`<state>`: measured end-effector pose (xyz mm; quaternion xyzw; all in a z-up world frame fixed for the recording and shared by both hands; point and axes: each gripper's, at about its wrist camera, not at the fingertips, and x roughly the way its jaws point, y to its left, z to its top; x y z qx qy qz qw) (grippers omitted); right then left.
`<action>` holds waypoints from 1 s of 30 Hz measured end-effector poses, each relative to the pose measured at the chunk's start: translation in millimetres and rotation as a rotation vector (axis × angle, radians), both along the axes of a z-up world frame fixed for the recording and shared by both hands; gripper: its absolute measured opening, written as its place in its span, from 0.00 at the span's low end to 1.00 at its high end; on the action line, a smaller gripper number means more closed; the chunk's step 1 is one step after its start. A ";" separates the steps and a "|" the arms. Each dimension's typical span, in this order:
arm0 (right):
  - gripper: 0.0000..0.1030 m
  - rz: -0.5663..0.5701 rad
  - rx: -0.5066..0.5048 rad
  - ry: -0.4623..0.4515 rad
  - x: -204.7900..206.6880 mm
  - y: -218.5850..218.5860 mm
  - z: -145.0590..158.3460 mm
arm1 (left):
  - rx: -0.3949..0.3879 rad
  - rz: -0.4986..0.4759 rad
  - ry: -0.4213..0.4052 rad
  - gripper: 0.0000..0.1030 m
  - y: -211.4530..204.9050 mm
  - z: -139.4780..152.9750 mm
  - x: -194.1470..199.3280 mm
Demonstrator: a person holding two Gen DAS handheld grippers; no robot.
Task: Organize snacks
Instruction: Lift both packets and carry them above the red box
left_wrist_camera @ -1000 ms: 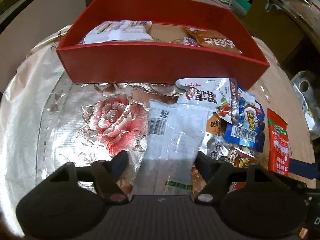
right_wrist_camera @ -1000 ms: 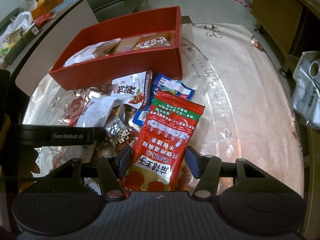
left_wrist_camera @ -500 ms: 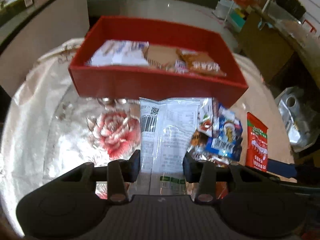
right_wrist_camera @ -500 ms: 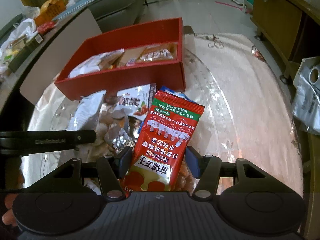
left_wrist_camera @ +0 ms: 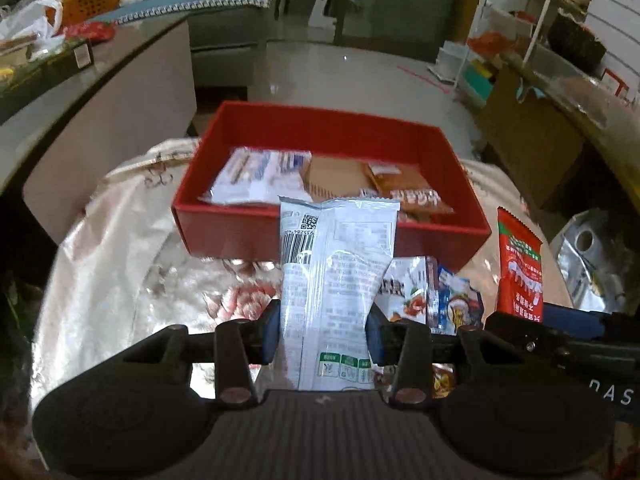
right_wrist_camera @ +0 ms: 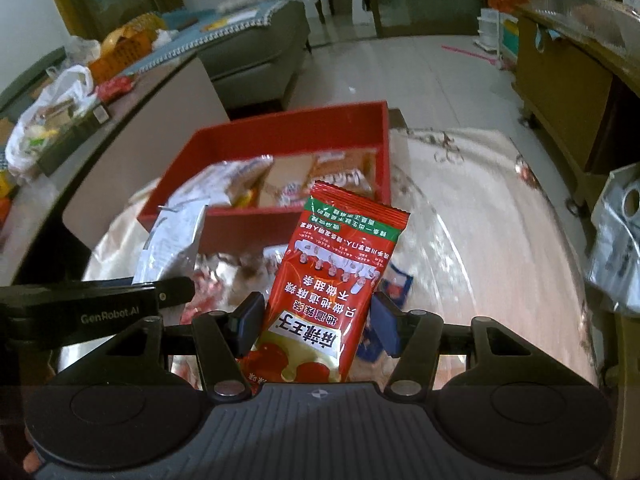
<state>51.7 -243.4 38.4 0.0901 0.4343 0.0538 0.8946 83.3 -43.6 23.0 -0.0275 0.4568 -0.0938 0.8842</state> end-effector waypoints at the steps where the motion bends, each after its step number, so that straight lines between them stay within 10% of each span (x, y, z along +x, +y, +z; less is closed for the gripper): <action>1: 0.63 0.001 0.000 -0.006 1.8 0.3 1.8 | -0.001 0.003 -0.009 0.35 0.4 1.8 0.3; 30: 0.64 0.038 0.036 -0.156 38.2 5.6 41.8 | 0.014 0.095 -0.216 0.36 2.5 45.7 27.6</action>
